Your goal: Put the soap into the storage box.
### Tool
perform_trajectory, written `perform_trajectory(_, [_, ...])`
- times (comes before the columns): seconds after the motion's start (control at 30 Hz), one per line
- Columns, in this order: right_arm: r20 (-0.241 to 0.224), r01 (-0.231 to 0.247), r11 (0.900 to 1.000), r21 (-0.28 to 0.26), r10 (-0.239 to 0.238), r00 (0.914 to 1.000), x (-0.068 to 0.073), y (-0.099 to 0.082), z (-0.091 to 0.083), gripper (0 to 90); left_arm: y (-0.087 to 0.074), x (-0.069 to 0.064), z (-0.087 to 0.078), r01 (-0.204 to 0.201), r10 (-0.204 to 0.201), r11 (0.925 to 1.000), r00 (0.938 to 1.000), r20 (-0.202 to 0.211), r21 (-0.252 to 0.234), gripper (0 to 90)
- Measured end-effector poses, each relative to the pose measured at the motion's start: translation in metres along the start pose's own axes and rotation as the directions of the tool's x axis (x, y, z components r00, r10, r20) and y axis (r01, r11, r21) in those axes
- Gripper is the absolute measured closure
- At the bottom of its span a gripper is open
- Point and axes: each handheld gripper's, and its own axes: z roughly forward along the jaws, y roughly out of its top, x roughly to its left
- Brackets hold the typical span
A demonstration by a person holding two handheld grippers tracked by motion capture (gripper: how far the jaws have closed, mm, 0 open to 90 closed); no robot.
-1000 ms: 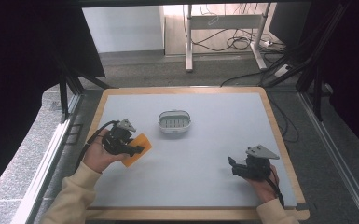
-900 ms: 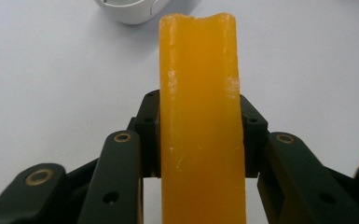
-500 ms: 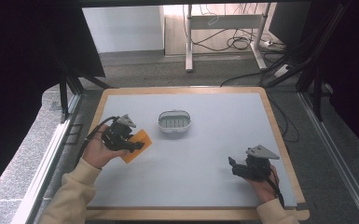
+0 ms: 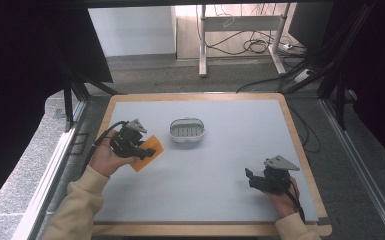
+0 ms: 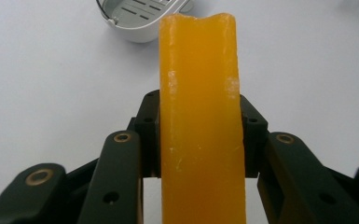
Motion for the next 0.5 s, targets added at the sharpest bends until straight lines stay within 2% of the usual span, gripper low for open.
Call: perform_trajectory(0.5, [0.001,-0.002,1.0,0.007,0.002,1.0,0.0,-0.001,0.001,15.9,0.015,0.0,-0.001,-0.026,0.026,0.9997,0.9997,-0.001,0.003,61.9])
